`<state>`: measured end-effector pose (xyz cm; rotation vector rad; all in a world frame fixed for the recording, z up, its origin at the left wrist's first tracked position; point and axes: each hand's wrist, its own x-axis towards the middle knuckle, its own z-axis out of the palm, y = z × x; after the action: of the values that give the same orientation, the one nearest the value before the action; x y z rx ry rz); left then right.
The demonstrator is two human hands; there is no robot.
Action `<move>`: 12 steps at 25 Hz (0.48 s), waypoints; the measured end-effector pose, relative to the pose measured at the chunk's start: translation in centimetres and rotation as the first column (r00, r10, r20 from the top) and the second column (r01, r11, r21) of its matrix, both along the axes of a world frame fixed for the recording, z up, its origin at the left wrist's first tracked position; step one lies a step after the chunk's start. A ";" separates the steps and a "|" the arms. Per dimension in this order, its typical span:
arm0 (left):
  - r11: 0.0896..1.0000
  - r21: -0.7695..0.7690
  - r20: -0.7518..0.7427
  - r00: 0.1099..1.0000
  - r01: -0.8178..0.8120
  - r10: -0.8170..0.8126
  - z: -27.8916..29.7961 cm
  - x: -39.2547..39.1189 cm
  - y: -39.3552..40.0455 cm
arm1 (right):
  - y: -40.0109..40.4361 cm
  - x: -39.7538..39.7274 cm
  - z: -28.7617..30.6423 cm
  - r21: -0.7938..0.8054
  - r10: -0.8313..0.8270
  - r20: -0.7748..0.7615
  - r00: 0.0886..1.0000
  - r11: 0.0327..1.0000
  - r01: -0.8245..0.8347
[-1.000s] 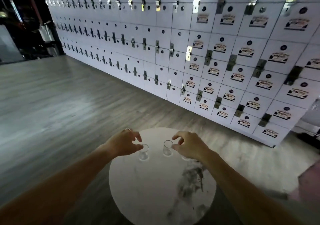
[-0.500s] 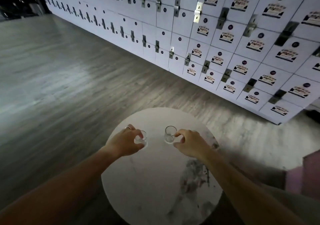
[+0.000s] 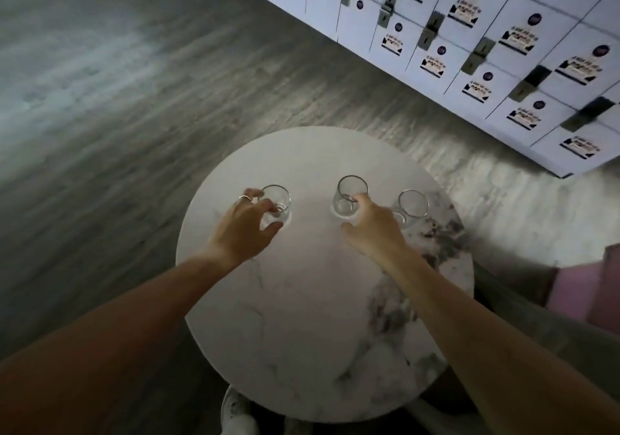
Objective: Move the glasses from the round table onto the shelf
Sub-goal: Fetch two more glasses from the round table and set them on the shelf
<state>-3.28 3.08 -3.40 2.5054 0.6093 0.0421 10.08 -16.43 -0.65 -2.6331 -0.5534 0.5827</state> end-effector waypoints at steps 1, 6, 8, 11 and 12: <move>1.000 0.002 0.015 1.000 -0.002 0.002 -0.4 0.2 0.1 | 0.2 0.3 -0.7 0.007 -0.005 0.023 1.000 1.000 0.005; 0.999 -0.013 0.085 0.995 -0.046 0.047 -1.6 0.6 0.4 | 1.0 1.5 -2.6 0.110 -0.049 0.161 0.986 0.993 0.031; 0.999 -0.027 0.087 0.995 -0.041 0.043 -1.7 0.3 0.5 | 1.1 1.8 -2.7 0.140 -0.051 0.188 0.981 0.990 0.025; 1.000 0.000 0.099 0.995 -0.013 0.013 -0.6 -0.9 0.6 | 1.2 1.2 -2.0 0.163 -0.024 0.199 0.980 0.987 -0.009; 1.000 0.017 0.110 0.994 -0.006 0.004 0.2 -1.4 0.7 | 1.3 0.9 -1.3 0.171 -0.004 0.198 0.980 0.985 -0.030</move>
<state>-4.71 3.82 -3.23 2.4988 0.5723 0.1871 10.94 -15.12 -1.99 -2.5366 -0.6497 0.2636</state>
